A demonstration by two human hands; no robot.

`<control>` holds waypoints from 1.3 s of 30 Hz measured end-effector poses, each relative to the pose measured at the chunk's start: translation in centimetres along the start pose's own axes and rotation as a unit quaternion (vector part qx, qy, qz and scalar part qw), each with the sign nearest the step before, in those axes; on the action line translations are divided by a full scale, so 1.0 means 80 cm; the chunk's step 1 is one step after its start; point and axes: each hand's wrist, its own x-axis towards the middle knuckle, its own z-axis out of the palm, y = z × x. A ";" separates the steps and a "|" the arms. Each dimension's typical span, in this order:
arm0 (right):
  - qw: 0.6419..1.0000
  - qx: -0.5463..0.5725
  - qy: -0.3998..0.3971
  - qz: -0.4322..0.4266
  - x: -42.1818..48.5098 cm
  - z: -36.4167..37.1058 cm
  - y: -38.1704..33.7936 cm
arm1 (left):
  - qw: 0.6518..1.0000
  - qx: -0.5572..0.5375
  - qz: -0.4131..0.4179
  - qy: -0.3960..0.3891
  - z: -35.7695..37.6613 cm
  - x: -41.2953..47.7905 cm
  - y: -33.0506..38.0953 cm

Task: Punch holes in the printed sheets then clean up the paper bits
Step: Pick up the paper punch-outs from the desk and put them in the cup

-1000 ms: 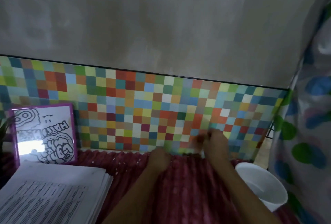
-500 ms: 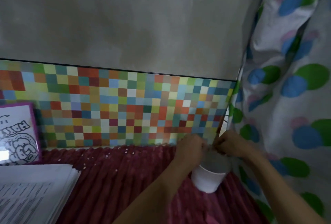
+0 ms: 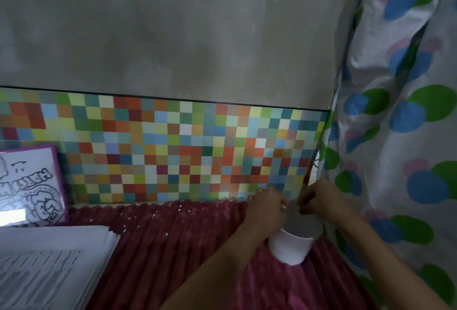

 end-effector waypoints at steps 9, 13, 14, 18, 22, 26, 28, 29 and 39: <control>0.974 -0.035 0.165 -0.150 -0.013 0.030 -0.058 | 0.993 0.067 -0.028 0.097 -0.061 -0.039 -0.046; 0.965 0.121 0.127 -0.197 -0.023 0.100 -0.127 | 0.975 0.056 -0.172 0.132 -0.127 -0.084 -0.146; 0.965 0.145 0.085 -0.199 -0.024 0.125 -0.145 | 0.965 0.059 -0.211 0.143 -0.142 -0.095 -0.170; 0.956 0.212 -0.014 -0.201 -0.031 0.219 -0.197 | 0.940 0.070 -0.300 0.145 -0.174 -0.124 -0.237; 0.963 0.215 -0.033 -0.159 -0.036 0.268 -0.215 | 0.952 0.064 -0.285 0.098 -0.171 -0.131 -0.271; 0.968 0.165 -0.019 -0.189 -0.033 0.284 -0.217 | 0.966 0.061 -0.240 0.074 -0.167 -0.129 -0.276; 0.970 0.142 -0.010 -0.198 -0.033 0.290 -0.219 | 0.969 0.087 -0.220 0.069 -0.163 -0.125 -0.281; 0.971 0.138 -0.004 -0.196 -0.033 0.293 -0.219 | 0.970 0.100 -0.213 0.066 -0.161 -0.123 -0.283; 0.965 0.254 0.038 -0.052 0.013 0.284 -0.190 | 0.957 0.200 -0.177 0.113 -0.150 -0.119 -0.286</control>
